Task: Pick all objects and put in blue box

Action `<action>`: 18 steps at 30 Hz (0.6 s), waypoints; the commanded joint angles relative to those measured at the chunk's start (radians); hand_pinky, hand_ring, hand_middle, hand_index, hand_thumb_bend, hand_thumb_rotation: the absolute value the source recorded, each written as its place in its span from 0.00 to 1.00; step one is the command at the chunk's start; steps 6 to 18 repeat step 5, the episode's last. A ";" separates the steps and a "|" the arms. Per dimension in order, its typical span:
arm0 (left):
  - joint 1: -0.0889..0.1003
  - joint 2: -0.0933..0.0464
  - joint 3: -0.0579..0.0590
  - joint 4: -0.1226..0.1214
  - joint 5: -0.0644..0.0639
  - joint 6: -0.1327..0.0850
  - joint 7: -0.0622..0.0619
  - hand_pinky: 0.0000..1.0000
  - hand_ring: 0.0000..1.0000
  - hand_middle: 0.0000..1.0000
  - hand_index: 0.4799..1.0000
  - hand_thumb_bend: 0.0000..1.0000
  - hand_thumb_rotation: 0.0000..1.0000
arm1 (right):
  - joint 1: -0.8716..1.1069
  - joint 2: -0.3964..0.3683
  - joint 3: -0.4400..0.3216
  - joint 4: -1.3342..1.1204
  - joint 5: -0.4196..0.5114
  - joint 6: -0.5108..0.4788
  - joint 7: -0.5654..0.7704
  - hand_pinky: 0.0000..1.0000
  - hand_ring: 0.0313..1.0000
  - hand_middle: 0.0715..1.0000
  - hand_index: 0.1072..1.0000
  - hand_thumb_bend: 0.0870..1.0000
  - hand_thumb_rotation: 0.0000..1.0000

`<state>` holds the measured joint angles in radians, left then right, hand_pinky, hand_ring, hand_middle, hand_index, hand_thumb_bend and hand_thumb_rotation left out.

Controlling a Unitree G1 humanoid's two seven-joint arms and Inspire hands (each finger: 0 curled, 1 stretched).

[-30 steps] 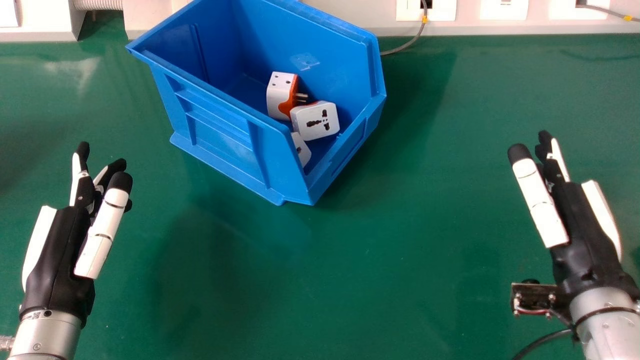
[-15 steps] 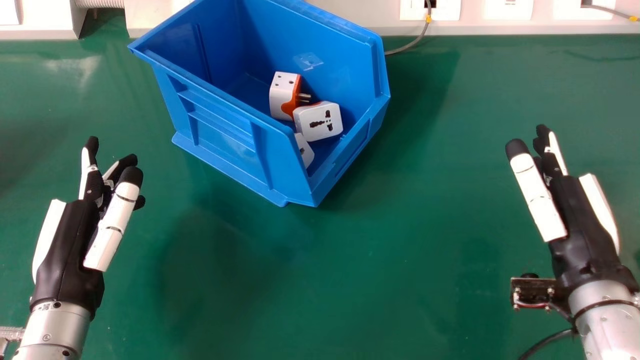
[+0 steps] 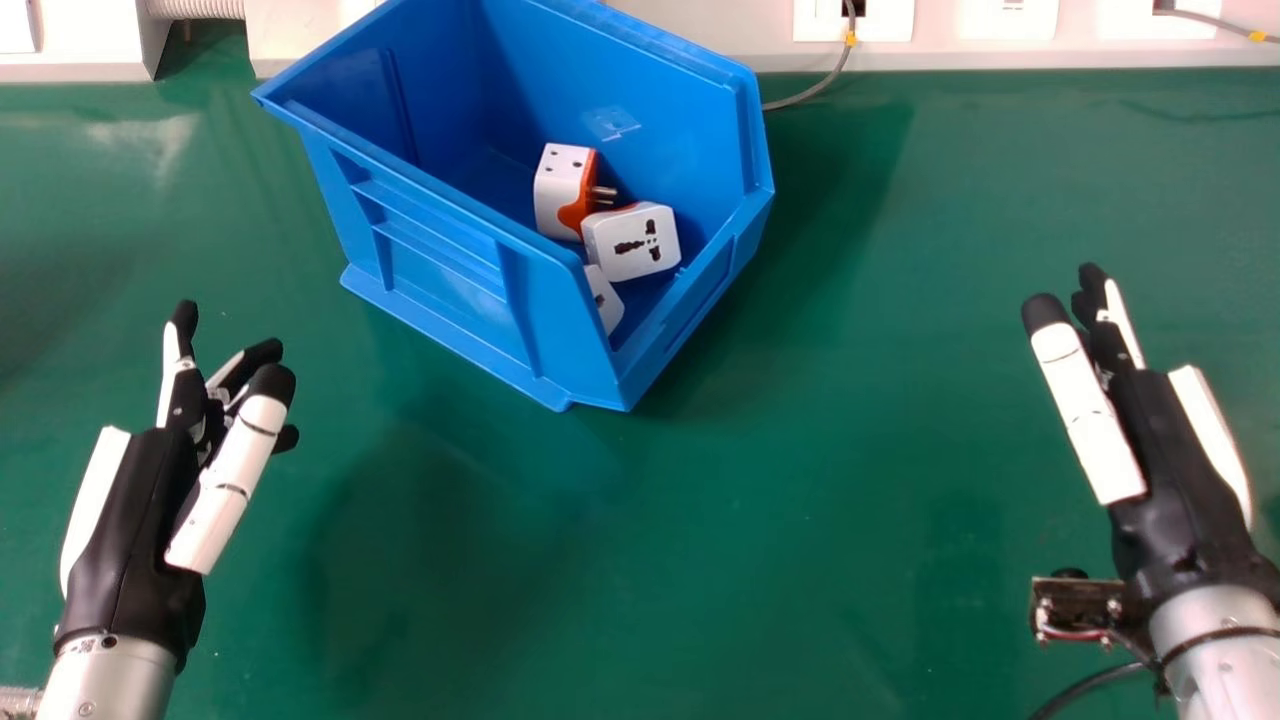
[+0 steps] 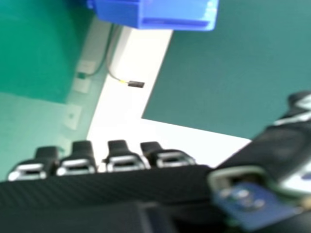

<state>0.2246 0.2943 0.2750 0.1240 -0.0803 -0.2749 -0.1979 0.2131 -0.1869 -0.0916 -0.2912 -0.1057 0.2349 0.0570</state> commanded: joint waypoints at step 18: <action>0.039 0.005 0.022 -0.049 -0.021 -0.016 -0.009 0.76 0.87 0.90 0.83 0.59 0.80 | 0.012 0.006 -0.006 -0.066 0.000 0.026 -0.007 1.00 1.00 1.00 1.00 0.23 1.00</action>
